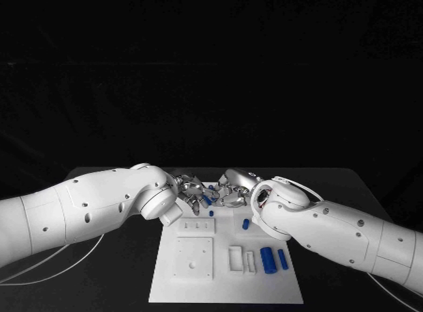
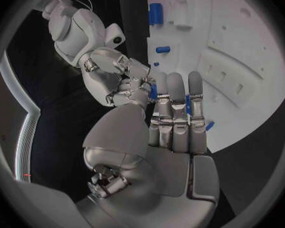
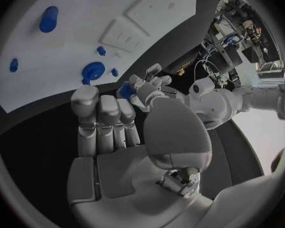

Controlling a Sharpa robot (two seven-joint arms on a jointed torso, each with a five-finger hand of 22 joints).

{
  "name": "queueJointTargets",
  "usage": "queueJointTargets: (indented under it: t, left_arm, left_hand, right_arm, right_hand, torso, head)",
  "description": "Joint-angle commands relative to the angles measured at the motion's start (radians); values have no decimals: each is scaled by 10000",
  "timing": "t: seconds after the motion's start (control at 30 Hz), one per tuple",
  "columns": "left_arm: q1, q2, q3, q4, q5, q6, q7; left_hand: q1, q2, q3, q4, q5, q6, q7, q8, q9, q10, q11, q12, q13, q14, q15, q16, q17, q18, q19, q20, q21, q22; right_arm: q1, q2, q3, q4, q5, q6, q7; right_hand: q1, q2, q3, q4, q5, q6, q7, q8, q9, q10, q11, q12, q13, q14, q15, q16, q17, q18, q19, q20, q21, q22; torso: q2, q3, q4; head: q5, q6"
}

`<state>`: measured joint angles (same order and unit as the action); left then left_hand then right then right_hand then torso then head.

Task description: Assemble the parts on the task board

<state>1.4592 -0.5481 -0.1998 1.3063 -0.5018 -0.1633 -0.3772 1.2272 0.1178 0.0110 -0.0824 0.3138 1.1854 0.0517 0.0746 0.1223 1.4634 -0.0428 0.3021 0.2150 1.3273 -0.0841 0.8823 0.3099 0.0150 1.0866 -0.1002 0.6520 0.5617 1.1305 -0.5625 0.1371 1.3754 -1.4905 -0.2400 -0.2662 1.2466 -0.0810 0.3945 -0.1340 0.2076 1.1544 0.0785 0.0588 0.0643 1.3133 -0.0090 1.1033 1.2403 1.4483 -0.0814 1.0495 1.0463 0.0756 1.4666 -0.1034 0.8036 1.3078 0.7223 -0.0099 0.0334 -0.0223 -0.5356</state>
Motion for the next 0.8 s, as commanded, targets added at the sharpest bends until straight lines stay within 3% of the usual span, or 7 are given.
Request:
queueJointTargets:
  t: [0.03, 0.2, 0.3, 0.37, 0.5, 0.7, 0.8]
  left_arm:
    - [41, 37, 46, 64, 206, 233, 273]
    - [41, 36, 46, 55, 328, 344, 268]
    - [41, 39, 46, 51, 384, 456, 258]
    - [41, 40, 46, 45, 401, 498, 256]
    - [41, 37, 46, 28, 416, 501, 269]
    - [41, 42, 45, -28, 411, 416, 308]
    - [37, 59, 43, -76, 358, 359, 313]
  left_hand:
    - [-95, -2, 169, -59, 170, 361, -418, -35, 3893, 431, -77, 0, 14, -40, -39, 58, -5, -143, -34, -60, -26, 78]
    - [-207, -67, 352, -146, 200, 396, -476, -11, 4873, 432, -97, -22, 11, -57, -42, 59, -30, -150, -48, -61, -89, 216]
    - [-247, -85, 469, -190, 240, 456, -558, 60, 6038, 446, -129, 186, 113, -56, -76, 234, 69, -150, -39, -83, -121, 342]
    - [-269, -86, 588, -267, 459, 499, -584, 28, 6625, 432, -155, 428, 238, -84, -111, 467, 213, -150, -39, -112, -91, 459]
    - [-358, -166, 745, -375, 836, 622, -647, 29, 7297, 438, -206, 818, 443, -100, -181, 869, 433, -150, -35, -163, 5, 650]
    - [-546, -213, 907, -488, 937, 913, -762, -60, 8224, 453, -272, 1529, 783, -120, -262, 1497, 769, -150, -15, -228, 205, 1040]
    - [-606, -227, 924, -523, 1046, 1070, -803, -56, 8386, 489, -295, 1737, 848, -32, -280, 1622, 829, -140, 27, -236, 244, 1162]
  right_arm:
    - [-61, -34, -30, -2, -94, 295, -9]
    - [-70, -65, -29, 1, -92, 294, -9]
    - [-75, -82, -29, -15, -87, 283, -6]
    - [-78, -88, -29, -21, -78, 276, -2]
    - [-83, -99, -29, -26, -58, 259, 9]
    - [-88, -128, -29, -20, -40, 219, 26]
    - [-93, -154, -29, -11, -31, 195, 34]
  right_hand:
    - [-24, 51, -38, -2, 61, 83, -8, 35, 8, 5, -83, -32, 8, 17, -64, -39, -15, 53, 556, -45, -15, 942]
    - [-31, 45, -30, -15, 110, 88, -9, 36, 9, -6, -85, -51, -3, 14, -64, -52, -26, 53, 553, -45, -26, 939]
    - [-31, 45, -30, -15, 110, 88, -9, 36, 9, -6, -85, -51, -3, 14, -64, -52, -26, 53, 553, -45, -26, 939]
    - [-31, 45, -30, -15, 110, 88, -9, 36, 9, -6, -85, -51, -3, 14, -64, -52, -26, 53, 553, -45, -26, 939]
    - [-31, 45, -30, -15, 110, 88, -9, 36, 9, -6, -85, -51, -3, 14, -64, -52, -26, 53, 553, -45, -26, 939]
    - [-53, 34, -28, -14, 114, 78, -7, 34, 8, -11, -86, -58, -6, 12, -62, -68, -40, 55, 552, -44, -49, 935]
    - [-62, 30, -32, -8, 110, 67, -5, 32, 6, -24, -85, -78, -19, 11, -62, -73, -45, 56, 550, -44, -60, 932]
  torso:
    - [-10, 0, 4]
    - [-13, 9, 12]
    - [-11, 6, 6]
    - [-11, 4, -2]
    - [-10, 7, -7]
    - [-4, 9, 5]
    - [2, 6, 0]
  head:
    - [0, -28]
    - [13, -34]
    - [26, -38]
    - [33, -39]
    - [42, -47]
    - [50, -48]
    - [43, -44]
